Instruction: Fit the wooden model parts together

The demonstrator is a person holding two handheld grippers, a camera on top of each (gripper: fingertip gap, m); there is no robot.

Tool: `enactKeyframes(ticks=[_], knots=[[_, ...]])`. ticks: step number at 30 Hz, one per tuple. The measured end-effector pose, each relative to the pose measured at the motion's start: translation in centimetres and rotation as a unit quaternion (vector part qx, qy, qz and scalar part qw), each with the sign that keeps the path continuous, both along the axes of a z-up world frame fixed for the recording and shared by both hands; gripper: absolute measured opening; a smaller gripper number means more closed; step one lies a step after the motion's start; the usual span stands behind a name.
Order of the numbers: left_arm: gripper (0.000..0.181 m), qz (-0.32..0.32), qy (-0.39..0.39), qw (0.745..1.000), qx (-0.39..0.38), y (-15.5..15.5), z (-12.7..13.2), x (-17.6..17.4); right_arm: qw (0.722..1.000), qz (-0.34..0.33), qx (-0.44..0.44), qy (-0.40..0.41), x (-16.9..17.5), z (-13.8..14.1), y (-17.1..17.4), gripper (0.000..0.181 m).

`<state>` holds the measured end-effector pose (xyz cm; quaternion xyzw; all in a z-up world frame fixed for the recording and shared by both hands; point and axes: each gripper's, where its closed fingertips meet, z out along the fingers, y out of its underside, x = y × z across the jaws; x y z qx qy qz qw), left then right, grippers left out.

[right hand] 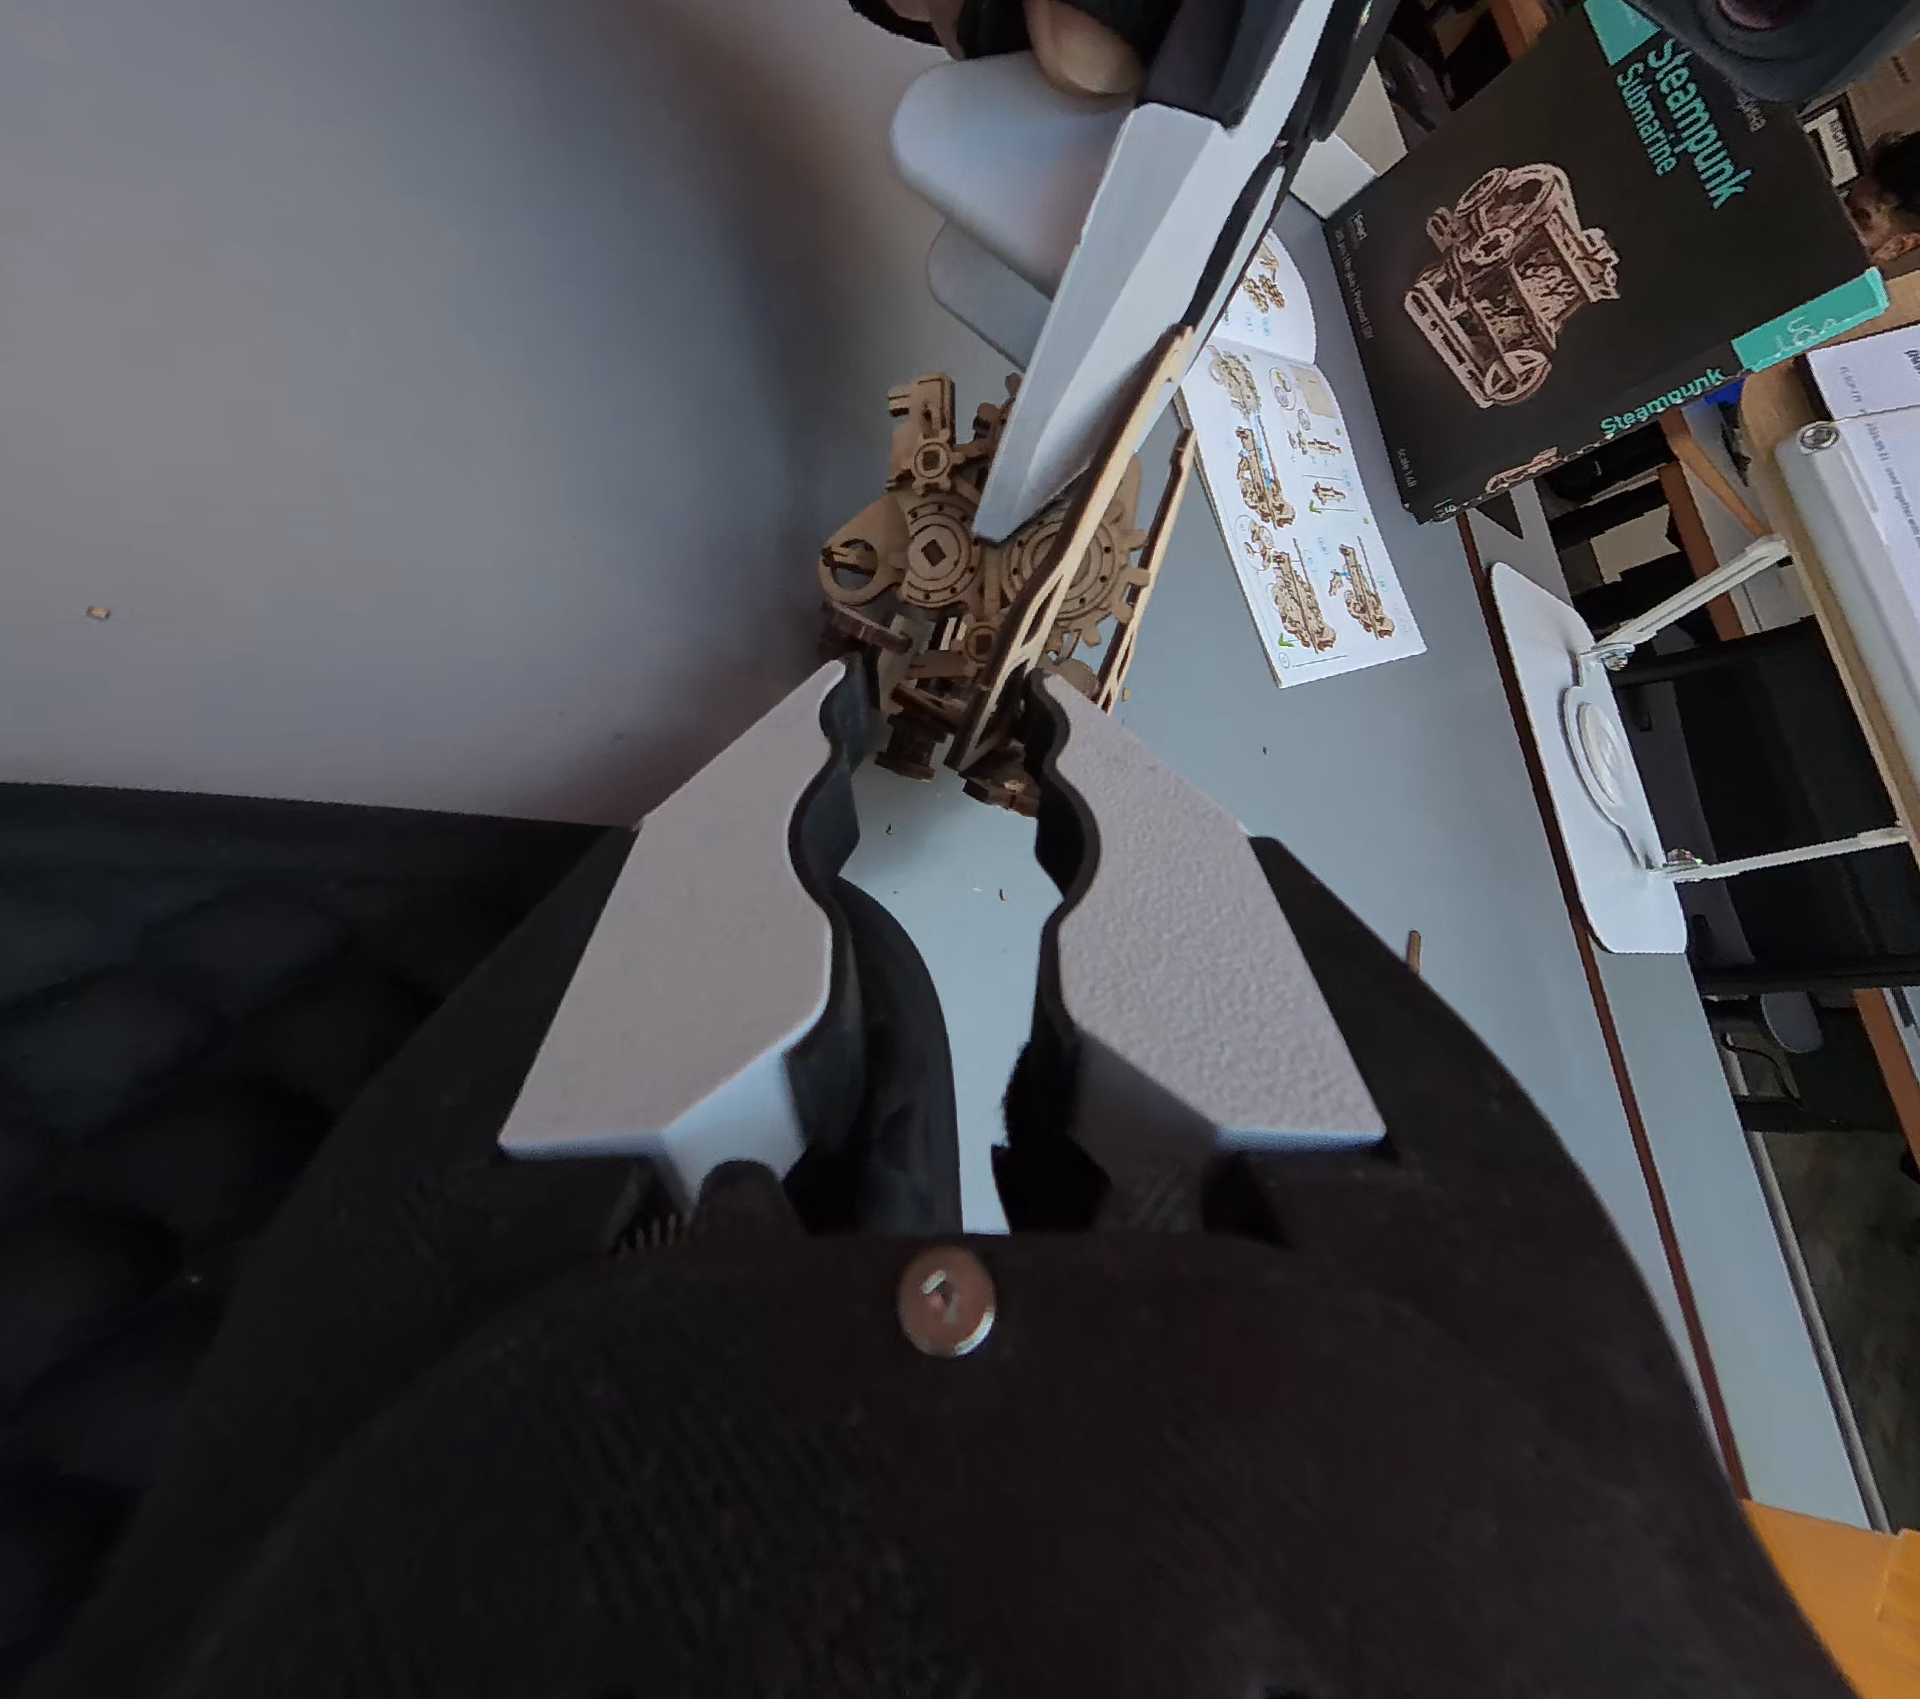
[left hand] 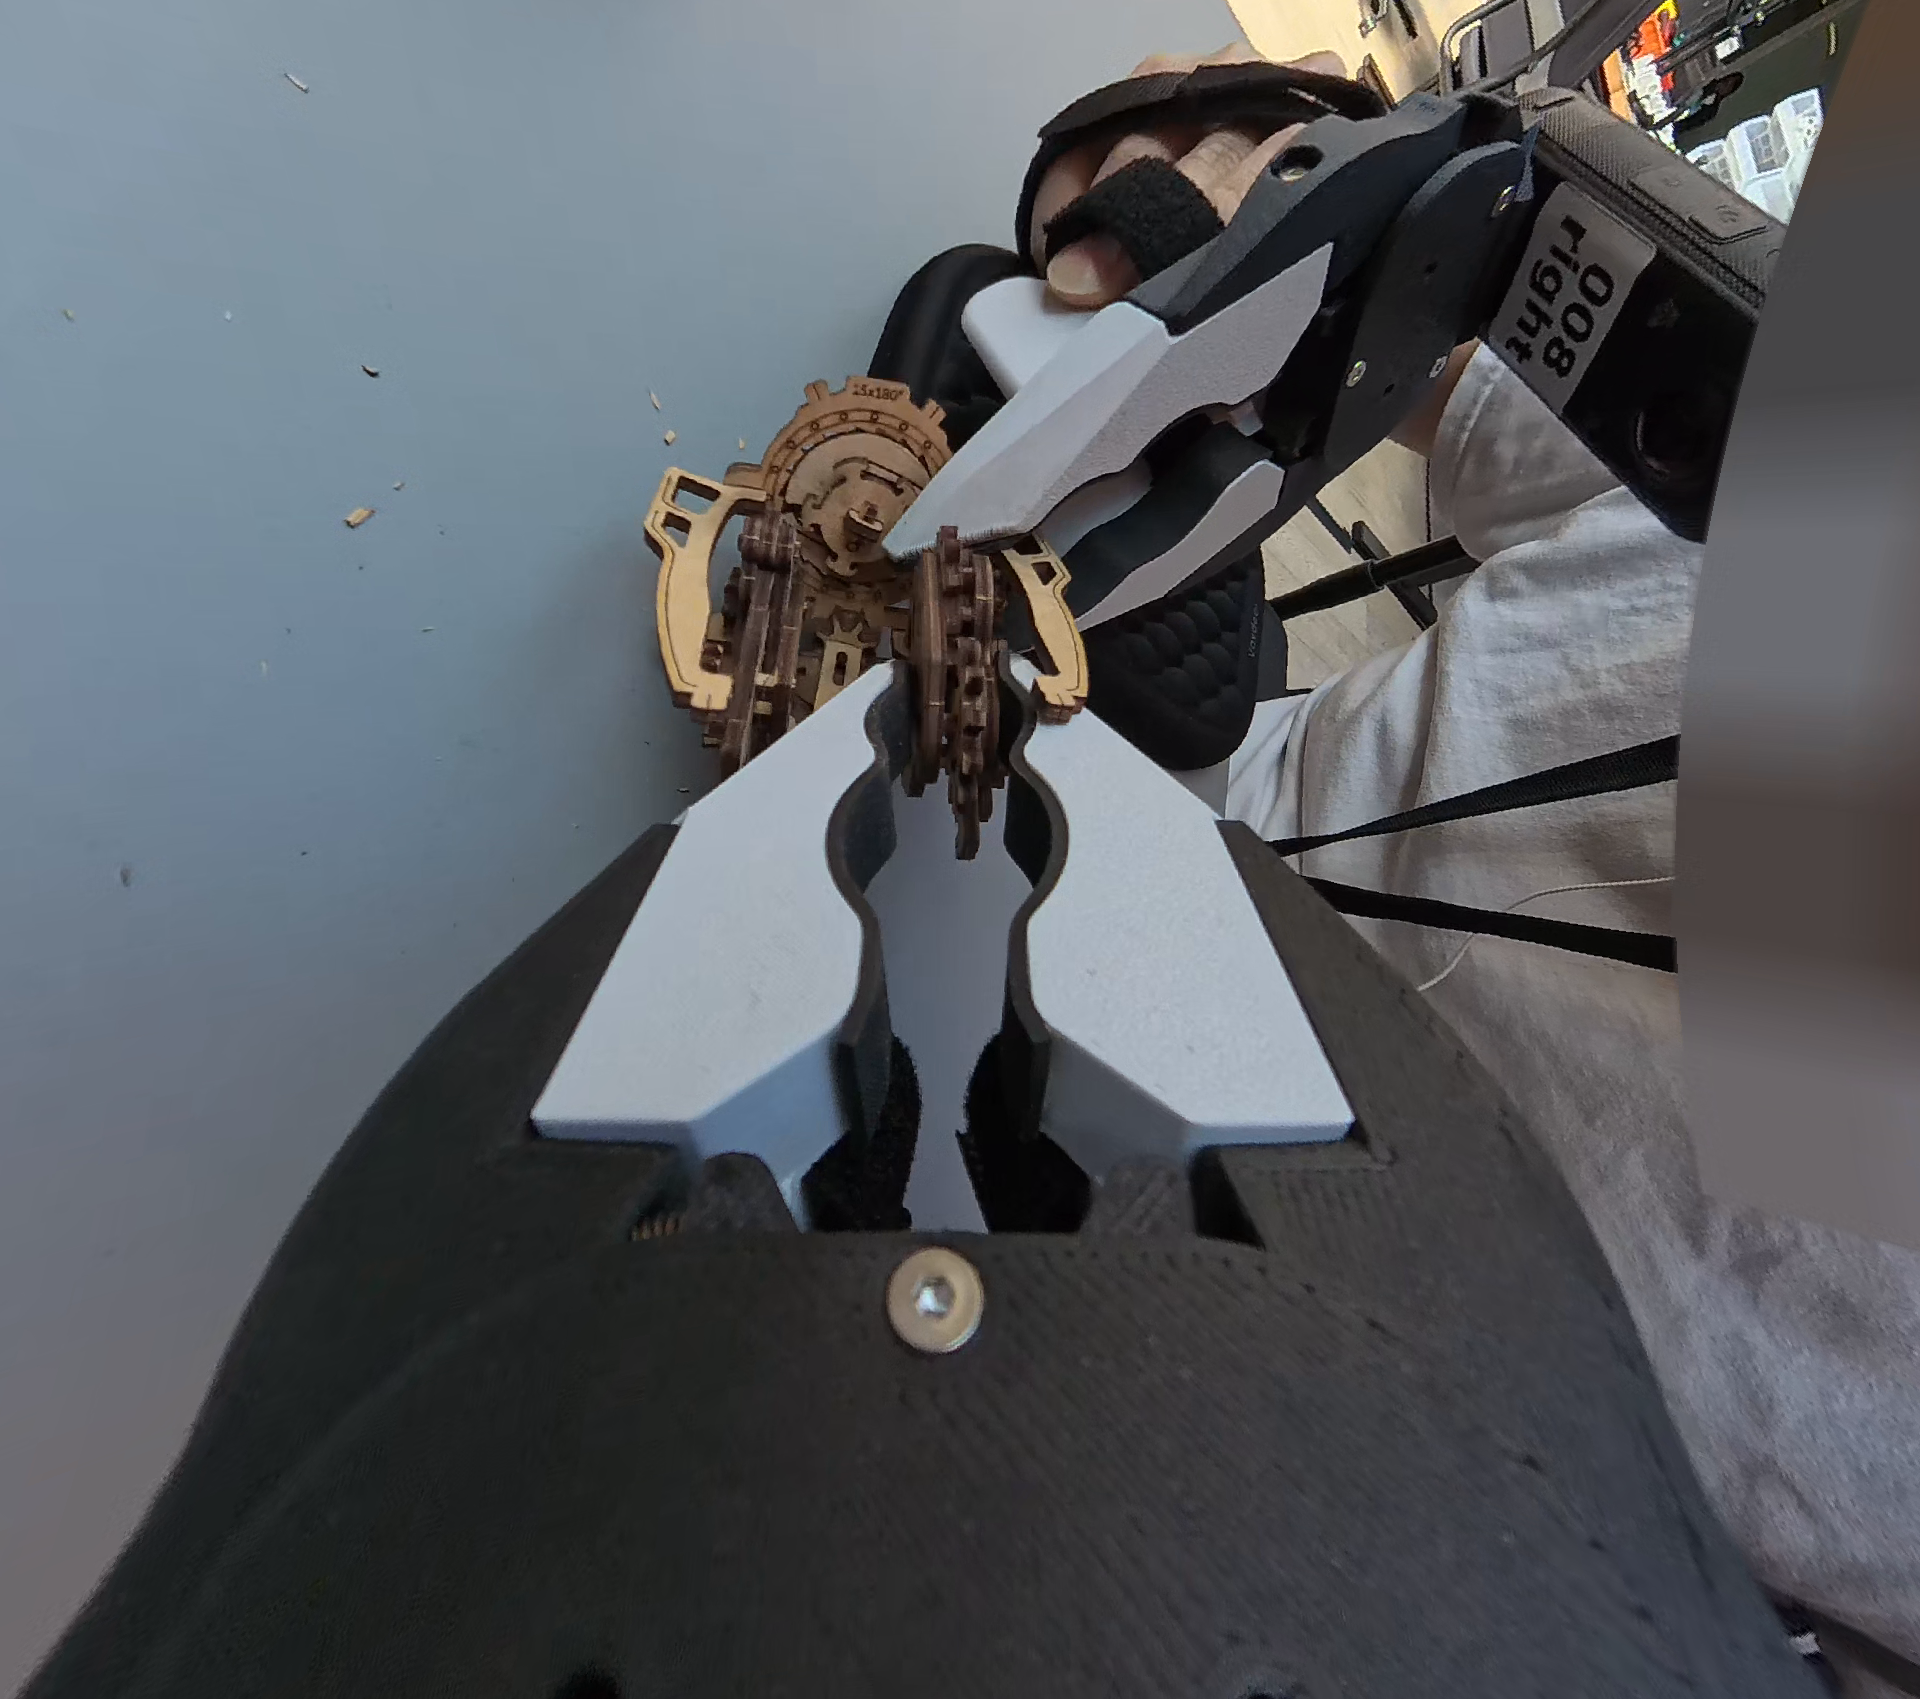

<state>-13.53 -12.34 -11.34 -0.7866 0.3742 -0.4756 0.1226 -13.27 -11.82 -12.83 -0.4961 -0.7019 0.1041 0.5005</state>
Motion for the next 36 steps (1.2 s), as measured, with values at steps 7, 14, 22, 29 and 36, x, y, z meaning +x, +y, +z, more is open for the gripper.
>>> enactKeyframes(ticks=[7,14,22,29,36], knots=[[0.013,0.004,-0.007,1.000,-0.005,0.0,0.0,-0.1,0.999,-0.001,0.038,-0.014,-0.1,-0.1,0.1,0.031],[0.013,0.000,-0.002,1.000,0.001,0.0,0.0,0.0,1.000,-0.005,0.018,-0.019,0.0,-0.1,0.0,0.028],[0.013,0.008,0.003,1.000,0.000,0.5,-0.2,-0.5,1.000,-0.020,0.015,-0.002,0.0,0.1,1.1,0.036],[0.013,0.005,0.009,1.000,0.001,0.5,-0.2,-0.5,0.997,0.036,0.064,-0.012,-0.1,0.6,0.7,0.060],[0.013,-0.004,0.026,1.000,0.010,0.5,-0.2,-0.4,0.993,0.072,0.086,-0.030,-0.8,0.5,0.6,0.069]])
